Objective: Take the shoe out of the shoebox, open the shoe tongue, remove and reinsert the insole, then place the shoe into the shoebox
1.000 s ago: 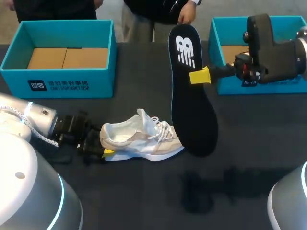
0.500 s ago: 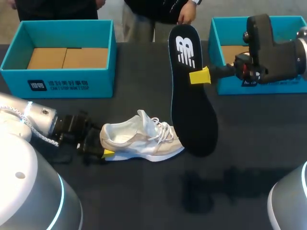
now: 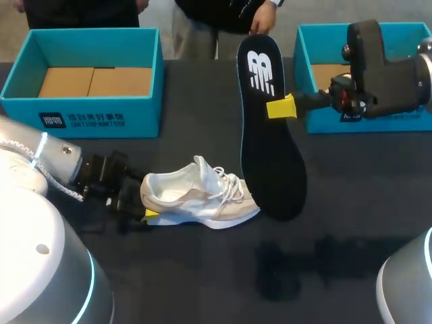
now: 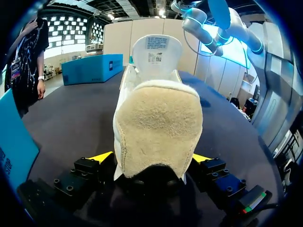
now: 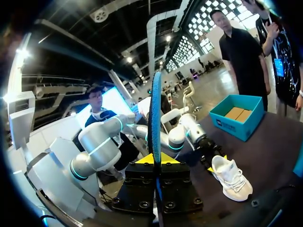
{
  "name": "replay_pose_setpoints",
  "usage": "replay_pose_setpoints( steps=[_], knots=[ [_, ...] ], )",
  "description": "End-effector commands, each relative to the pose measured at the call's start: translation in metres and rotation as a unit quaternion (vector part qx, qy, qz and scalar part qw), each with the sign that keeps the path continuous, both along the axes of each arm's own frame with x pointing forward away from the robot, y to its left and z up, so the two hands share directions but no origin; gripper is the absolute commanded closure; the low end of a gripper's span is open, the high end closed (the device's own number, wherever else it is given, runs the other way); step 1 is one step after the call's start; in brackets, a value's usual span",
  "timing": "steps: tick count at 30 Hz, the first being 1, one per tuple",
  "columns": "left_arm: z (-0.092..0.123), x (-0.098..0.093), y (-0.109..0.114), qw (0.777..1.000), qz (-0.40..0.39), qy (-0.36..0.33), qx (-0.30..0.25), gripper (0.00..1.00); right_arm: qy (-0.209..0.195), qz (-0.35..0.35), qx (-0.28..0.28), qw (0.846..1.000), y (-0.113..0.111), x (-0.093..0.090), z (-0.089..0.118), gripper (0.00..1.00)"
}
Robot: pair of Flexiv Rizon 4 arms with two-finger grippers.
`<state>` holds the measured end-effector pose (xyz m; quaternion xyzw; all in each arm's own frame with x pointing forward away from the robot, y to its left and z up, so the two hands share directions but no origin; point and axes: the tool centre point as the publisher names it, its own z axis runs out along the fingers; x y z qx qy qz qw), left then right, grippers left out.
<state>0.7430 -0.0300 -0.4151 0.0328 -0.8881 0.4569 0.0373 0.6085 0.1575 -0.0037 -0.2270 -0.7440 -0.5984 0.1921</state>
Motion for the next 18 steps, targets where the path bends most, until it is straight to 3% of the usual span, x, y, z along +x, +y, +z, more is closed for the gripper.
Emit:
replay_pose_setpoints(
  steps=[1,18],
  knots=[
    [0.0080,-0.0028,0.0024,1.000,0.000,-0.006,0.025,0.00,0.001,0.001,-0.001,1.000,0.0026,0.0019,-0.0006,1.00],
    [0.0094,-0.0020,0.0059,0.999,-0.003,-0.012,0.044,0.00,0.001,0.001,-0.001,1.000,0.0026,0.0019,-0.0006,1.00]
  ],
)
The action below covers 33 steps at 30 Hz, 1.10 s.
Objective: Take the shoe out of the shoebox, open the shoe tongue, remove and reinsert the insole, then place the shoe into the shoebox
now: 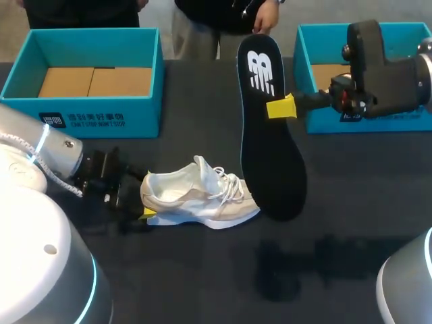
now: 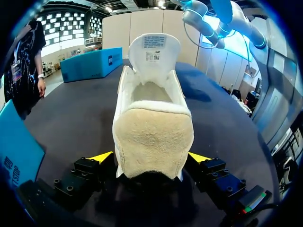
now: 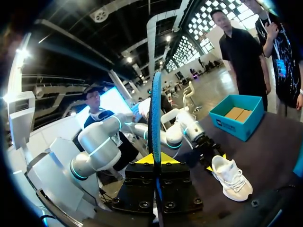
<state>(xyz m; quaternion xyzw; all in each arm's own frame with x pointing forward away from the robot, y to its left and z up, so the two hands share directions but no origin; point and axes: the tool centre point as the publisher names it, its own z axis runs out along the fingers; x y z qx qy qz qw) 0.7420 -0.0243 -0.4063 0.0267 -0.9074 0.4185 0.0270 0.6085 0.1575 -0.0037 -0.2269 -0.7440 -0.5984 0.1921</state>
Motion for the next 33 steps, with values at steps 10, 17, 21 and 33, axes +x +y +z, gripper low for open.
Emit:
replay_pose_setpoints(
  steps=[10,17,21,33],
  knots=[
    [0.001,-0.001,0.000,1.000,0.000,0.000,0.001,0.00,0.001,0.001,-0.001,1.000,0.003,0.002,-0.001,1.00],
    [0.001,-0.001,0.000,1.000,0.000,0.000,0.001,0.00,0.001,0.001,-0.001,1.000,0.003,0.002,-0.001,1.00],
    [0.001,-0.001,0.000,1.000,0.000,0.000,0.001,0.00,0.001,0.001,-0.001,1.000,0.003,0.002,-0.001,1.00],
    [0.012,-0.010,-0.005,0.995,0.001,-0.014,0.102,0.00,0.001,0.001,-0.001,1.000,0.003,0.002,-0.001,1.00]
  ],
)
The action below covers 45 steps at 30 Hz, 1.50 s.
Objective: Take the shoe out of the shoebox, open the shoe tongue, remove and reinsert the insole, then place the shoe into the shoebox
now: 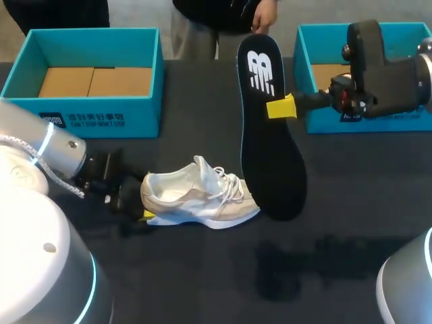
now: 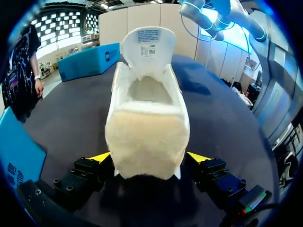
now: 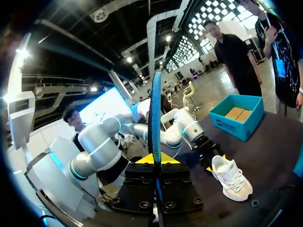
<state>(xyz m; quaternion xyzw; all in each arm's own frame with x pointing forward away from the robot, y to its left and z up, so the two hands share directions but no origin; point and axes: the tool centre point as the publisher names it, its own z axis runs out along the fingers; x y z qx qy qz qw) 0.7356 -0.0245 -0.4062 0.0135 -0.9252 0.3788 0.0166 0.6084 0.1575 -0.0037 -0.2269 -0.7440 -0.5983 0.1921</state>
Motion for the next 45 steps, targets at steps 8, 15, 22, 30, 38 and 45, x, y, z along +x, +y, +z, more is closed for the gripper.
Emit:
replay_pose_setpoints(
  steps=[8,15,22,30,38,45],
  knots=[
    [0.019,-0.007,-0.006,0.991,0.019,-0.009,0.133,0.00,0.001,0.001,-0.001,1.000,0.003,0.002,-0.001,1.00],
    [0.020,-0.005,-0.003,0.984,0.019,-0.014,0.175,0.00,0.001,0.001,-0.001,1.000,0.003,0.002,-0.001,1.00],
    [0.030,0.000,0.003,0.976,0.016,-0.026,0.215,0.00,0.001,0.001,-0.001,1.000,0.003,0.002,-0.001,1.00],
    [0.041,-0.002,0.008,0.967,-0.010,-0.014,0.255,0.00,0.001,0.001,-0.001,1.000,0.003,0.002,-0.001,1.00],
    [0.056,-0.007,0.015,0.957,-0.015,-0.013,0.288,0.00,0.001,0.001,-0.001,1.000,0.003,0.002,-0.001,1.00],
    [0.074,-0.010,0.019,0.953,-0.006,-0.019,0.302,0.00,0.001,0.001,-0.001,1.000,0.003,0.002,-0.001,1.00]
  ],
)
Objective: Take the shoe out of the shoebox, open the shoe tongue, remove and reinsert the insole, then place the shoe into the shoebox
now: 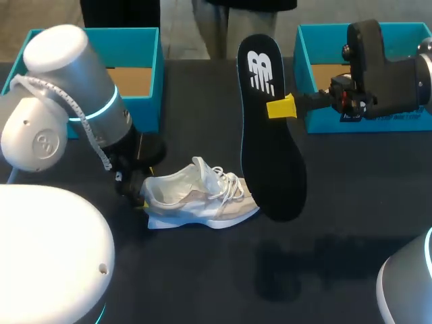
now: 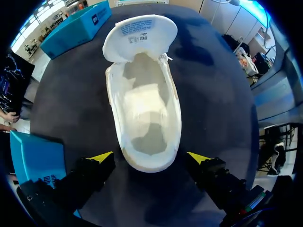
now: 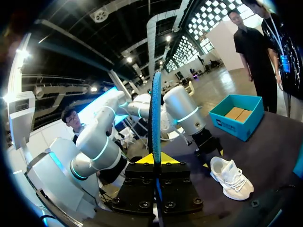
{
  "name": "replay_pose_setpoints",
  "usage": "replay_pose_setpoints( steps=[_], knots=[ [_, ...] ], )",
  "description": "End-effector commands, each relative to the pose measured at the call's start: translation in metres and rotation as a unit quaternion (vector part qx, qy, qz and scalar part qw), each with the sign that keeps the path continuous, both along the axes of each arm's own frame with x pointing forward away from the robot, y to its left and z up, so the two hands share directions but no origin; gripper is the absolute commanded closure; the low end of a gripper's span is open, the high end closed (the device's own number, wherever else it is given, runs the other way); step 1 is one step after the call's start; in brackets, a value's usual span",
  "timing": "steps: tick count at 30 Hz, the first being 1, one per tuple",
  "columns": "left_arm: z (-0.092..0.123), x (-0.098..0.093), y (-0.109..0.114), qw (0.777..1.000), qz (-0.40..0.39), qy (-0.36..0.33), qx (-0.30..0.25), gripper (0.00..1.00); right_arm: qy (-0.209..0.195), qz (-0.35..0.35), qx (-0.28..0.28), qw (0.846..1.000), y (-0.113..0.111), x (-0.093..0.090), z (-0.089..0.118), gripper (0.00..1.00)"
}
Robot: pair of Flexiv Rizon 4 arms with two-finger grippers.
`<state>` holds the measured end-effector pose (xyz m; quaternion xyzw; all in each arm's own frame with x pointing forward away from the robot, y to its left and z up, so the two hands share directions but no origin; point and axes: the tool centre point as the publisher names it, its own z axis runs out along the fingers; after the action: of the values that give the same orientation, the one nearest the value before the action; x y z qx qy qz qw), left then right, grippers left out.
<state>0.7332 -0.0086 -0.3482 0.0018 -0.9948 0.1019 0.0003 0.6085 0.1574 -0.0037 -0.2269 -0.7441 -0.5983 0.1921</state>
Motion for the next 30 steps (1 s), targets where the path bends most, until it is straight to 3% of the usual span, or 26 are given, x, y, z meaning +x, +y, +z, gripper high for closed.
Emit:
replay_pose_setpoints(
  steps=[1,30],
  knots=[
    [0.017,-0.008,0.004,1.000,0.007,-0.003,0.021,0.00,0.001,0.001,-0.001,1.000,0.003,0.002,-0.001,1.00],
    [0.031,-0.006,-0.003,1.000,0.019,-0.006,0.014,0.00,0.001,0.001,-0.001,1.000,0.003,0.002,-0.001,1.00]
  ],
)
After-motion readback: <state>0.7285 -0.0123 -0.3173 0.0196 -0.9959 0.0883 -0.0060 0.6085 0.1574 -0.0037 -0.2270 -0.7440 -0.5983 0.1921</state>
